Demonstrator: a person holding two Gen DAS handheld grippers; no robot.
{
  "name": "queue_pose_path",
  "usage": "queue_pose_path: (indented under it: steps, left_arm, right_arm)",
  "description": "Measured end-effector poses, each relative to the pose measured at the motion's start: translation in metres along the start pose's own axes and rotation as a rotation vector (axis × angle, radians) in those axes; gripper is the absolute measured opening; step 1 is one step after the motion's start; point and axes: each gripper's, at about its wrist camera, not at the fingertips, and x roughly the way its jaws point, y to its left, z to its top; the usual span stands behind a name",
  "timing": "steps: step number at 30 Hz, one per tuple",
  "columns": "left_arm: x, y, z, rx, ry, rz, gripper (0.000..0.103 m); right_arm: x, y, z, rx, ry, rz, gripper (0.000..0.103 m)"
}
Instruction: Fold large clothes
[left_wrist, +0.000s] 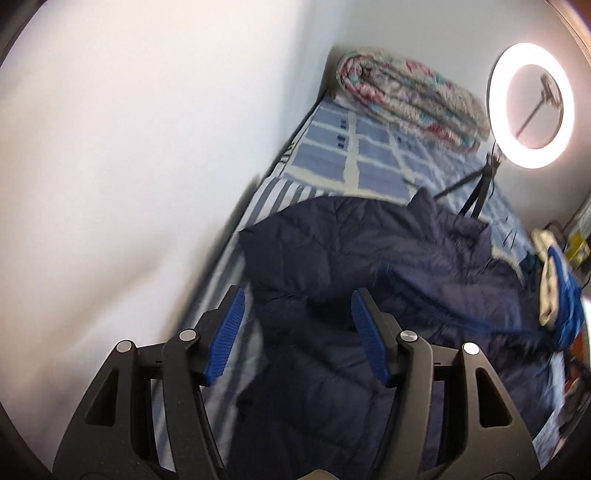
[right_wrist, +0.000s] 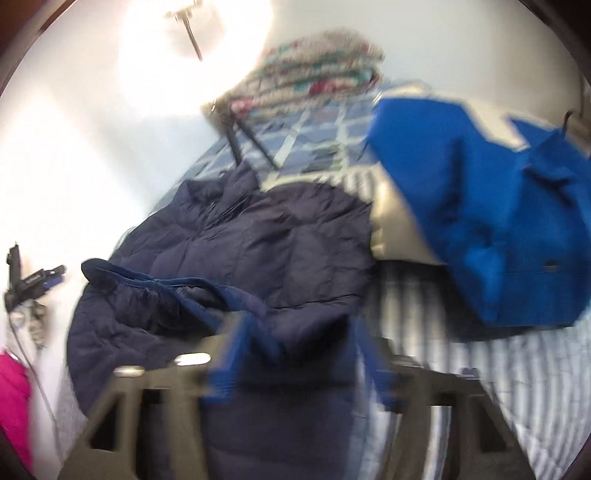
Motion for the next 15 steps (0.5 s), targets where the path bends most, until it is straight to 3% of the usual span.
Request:
queue_pose_path:
  steps: [4,7,10,12,13,14,15]
  left_arm:
    - [0.029,0.009,-0.019,0.036,0.141,0.004,0.062]
    - [0.048,0.011,-0.033,0.009,0.187,-0.026,0.062]
    - [0.064,0.007,-0.041,0.011,0.208,-0.006,0.062]
    - [0.072,0.002,-0.046,0.029,0.213,0.017,0.058]
    - [0.074,0.0,-0.047,0.032,0.215,0.015,0.046]
    - [0.075,-0.003,-0.048,0.035,0.221,0.007,0.033]
    - [0.076,-0.006,-0.049,0.045,0.213,0.016,0.029]
  right_arm:
    - [-0.008,-0.024,-0.021,0.035,0.014,0.007,0.081]
    - [0.004,-0.036,-0.032,0.083,0.065,0.039,0.079]
    - [0.011,-0.042,-0.032,0.13,0.07,0.095,0.078]
    - [0.016,-0.042,-0.03,0.136,0.082,0.106,0.071]
    - [0.02,-0.04,-0.027,0.127,0.091,0.105,0.061]
    - [0.024,-0.038,-0.027,0.114,0.102,0.101,0.043]
    - [0.028,-0.034,-0.025,0.099,0.118,0.099,0.034]
